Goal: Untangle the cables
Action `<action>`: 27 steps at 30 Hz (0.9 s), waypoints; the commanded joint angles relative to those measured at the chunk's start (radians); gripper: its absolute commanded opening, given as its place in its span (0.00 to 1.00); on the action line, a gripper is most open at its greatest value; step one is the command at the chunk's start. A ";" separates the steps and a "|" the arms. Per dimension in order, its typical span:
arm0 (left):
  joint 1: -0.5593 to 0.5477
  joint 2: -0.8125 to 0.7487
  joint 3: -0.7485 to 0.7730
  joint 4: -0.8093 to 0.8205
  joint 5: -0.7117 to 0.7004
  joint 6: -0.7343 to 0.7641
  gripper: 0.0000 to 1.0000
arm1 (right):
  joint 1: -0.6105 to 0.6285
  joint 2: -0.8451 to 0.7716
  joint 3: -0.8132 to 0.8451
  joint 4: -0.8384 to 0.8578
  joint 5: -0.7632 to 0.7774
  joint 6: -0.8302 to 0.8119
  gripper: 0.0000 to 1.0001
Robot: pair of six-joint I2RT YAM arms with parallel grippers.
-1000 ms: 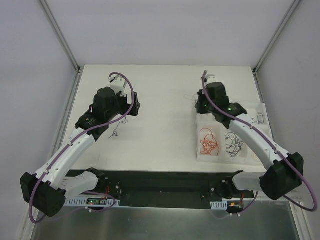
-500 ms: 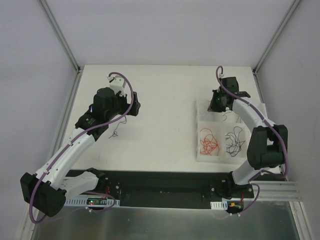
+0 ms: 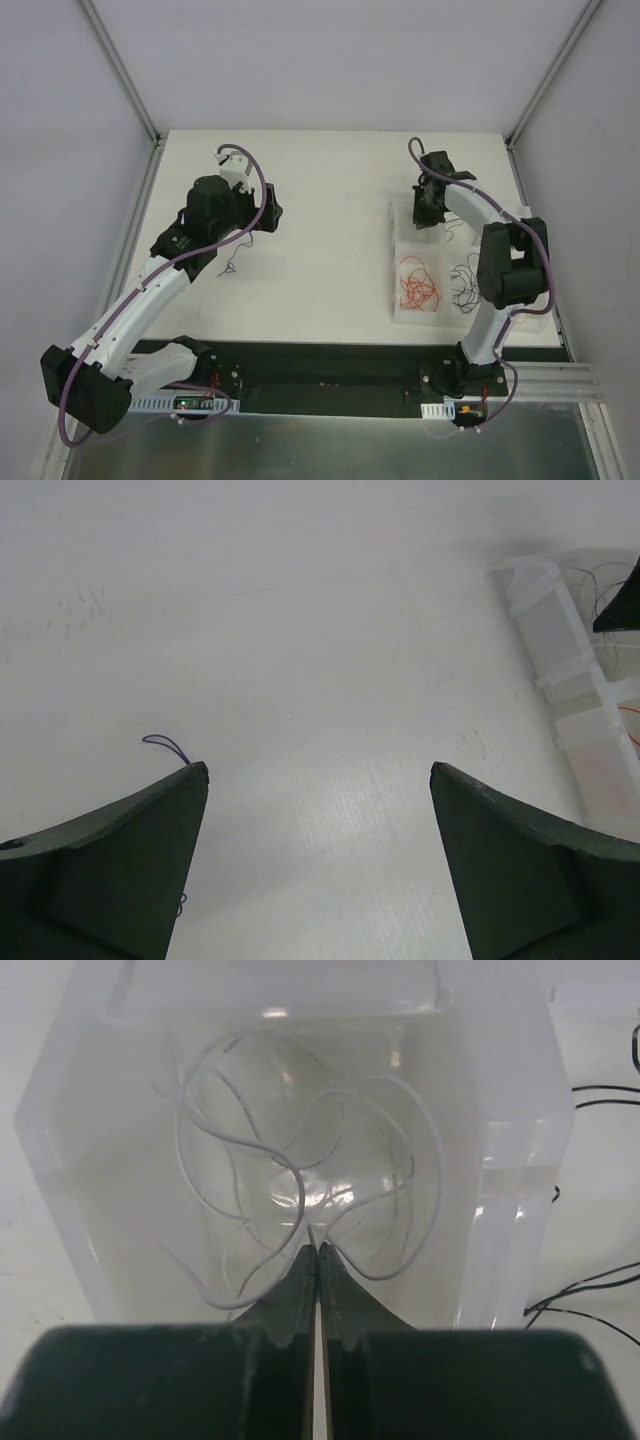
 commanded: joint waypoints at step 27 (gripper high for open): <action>0.009 0.005 -0.009 0.039 0.027 -0.026 0.90 | 0.065 0.165 0.161 -0.145 0.137 -0.109 0.15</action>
